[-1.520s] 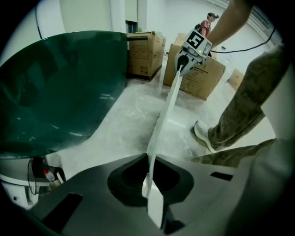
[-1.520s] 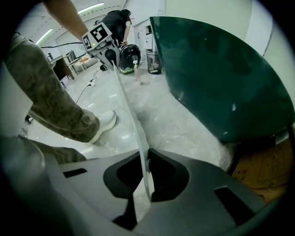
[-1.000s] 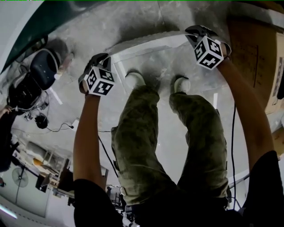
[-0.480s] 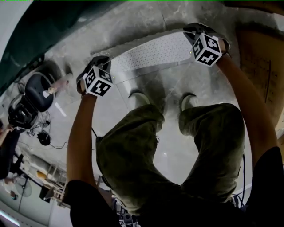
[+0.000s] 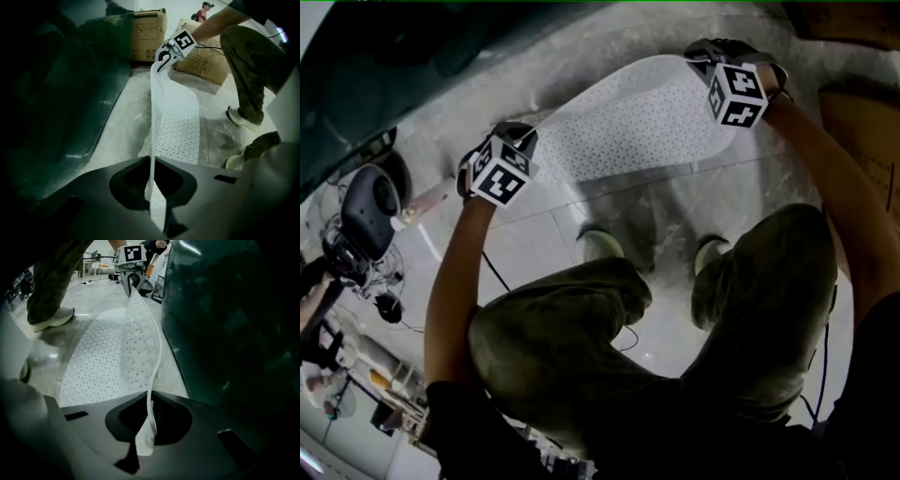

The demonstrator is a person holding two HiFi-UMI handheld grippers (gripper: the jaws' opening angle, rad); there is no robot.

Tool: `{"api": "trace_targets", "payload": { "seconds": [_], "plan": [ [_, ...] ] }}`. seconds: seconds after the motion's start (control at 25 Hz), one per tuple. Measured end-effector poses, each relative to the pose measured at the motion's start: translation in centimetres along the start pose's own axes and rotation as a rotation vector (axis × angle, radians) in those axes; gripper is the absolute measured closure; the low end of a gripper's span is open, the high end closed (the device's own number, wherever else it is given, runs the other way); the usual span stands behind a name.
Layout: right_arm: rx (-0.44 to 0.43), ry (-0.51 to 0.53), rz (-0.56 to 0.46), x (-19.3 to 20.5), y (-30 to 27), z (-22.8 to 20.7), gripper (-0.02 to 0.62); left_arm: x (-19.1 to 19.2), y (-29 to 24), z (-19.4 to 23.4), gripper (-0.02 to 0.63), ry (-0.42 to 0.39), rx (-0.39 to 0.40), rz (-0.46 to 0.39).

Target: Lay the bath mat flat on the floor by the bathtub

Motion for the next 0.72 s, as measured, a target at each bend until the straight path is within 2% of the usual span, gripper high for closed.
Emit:
{"api": "trace_targets", "payload": {
  "seconds": [0.08,0.24,0.44,0.64,0.72],
  "plan": [
    [-0.002,0.027,-0.007,-0.1,-0.8,-0.1,0.566,0.3,-0.5,0.5,0.58,-0.013,-0.014,-0.024],
    [-0.005,0.042,-0.007,0.1,-3.2,-1.0,0.566,-0.3,-2.0,2.5,0.58,0.01,-0.055,-0.027],
    [-0.013,-0.062,0.0,1.3,-4.8,-1.7,0.566,-1.4,-3.9,3.9,0.578,0.027,-0.124,-0.039],
    [-0.032,-0.059,0.019,2.4,-5.7,-0.8,0.566,-1.9,-5.4,3.9,0.578,-0.024,-0.211,-0.018],
    [-0.047,-0.085,0.031,2.7,-6.6,-0.8,0.566,-2.2,-6.2,4.3,0.578,-0.014,-0.219,-0.018]
  ]
}}
Point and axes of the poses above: the fingertips, and each gripper's own axes: y backward along the fingers, z to its left, x out of its underside, the point moved 3 cm from there along y, backward along the fingers, and after that the axes turned 9 degrees about z, right-handed, at the moved point
